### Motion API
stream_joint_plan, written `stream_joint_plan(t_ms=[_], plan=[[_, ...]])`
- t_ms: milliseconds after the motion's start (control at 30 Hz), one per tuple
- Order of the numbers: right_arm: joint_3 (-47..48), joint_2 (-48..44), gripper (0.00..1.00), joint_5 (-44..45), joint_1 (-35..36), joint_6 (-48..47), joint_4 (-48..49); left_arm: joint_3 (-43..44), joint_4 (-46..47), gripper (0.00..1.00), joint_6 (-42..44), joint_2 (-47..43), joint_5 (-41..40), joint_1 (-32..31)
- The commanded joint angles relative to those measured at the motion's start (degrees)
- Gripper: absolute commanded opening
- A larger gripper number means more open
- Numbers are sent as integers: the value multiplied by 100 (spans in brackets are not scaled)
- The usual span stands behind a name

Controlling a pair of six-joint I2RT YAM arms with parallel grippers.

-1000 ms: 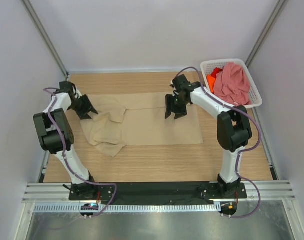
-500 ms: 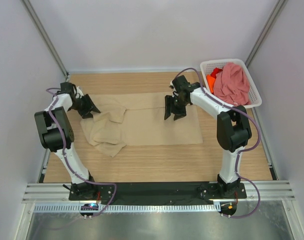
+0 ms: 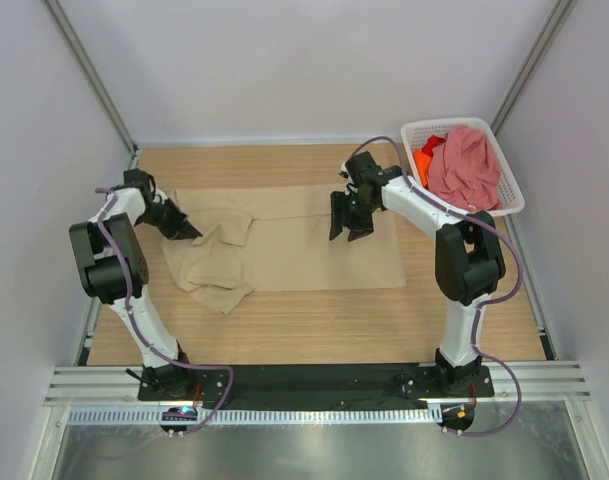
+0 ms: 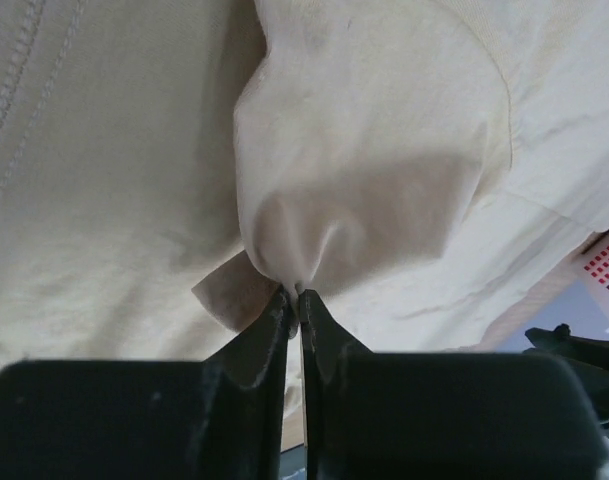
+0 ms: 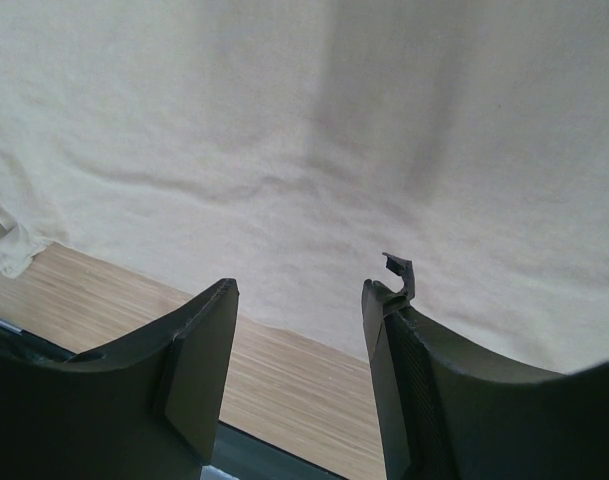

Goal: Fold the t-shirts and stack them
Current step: Fold the tshirt

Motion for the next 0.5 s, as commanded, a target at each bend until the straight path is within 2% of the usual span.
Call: stream_joint_plan(t_ms=[0, 33, 200, 300, 333, 467], plan=[[19, -378, 60, -72, -10, -89, 74, 376, -442, 4, -331, -230, 227, 44], [28, -369, 59, -72, -10, -98, 65, 429, -513, 0, -366, -256, 201, 44], [90, -202, 60, -361, 8, -1, 196, 377, -698, 0, -674, -326, -184, 71], [282, 35, 62, -757, 174, 209, 548, 377, -786, 14, -595, -221, -397, 79], [483, 201, 62, -845, 245, 288, 722, 351, -751, 22, -578, -195, -363, 88], [906, 605, 70, -1265, 692, 980, 1487, 157, -452, 42, -498, -308, -450, 88]])
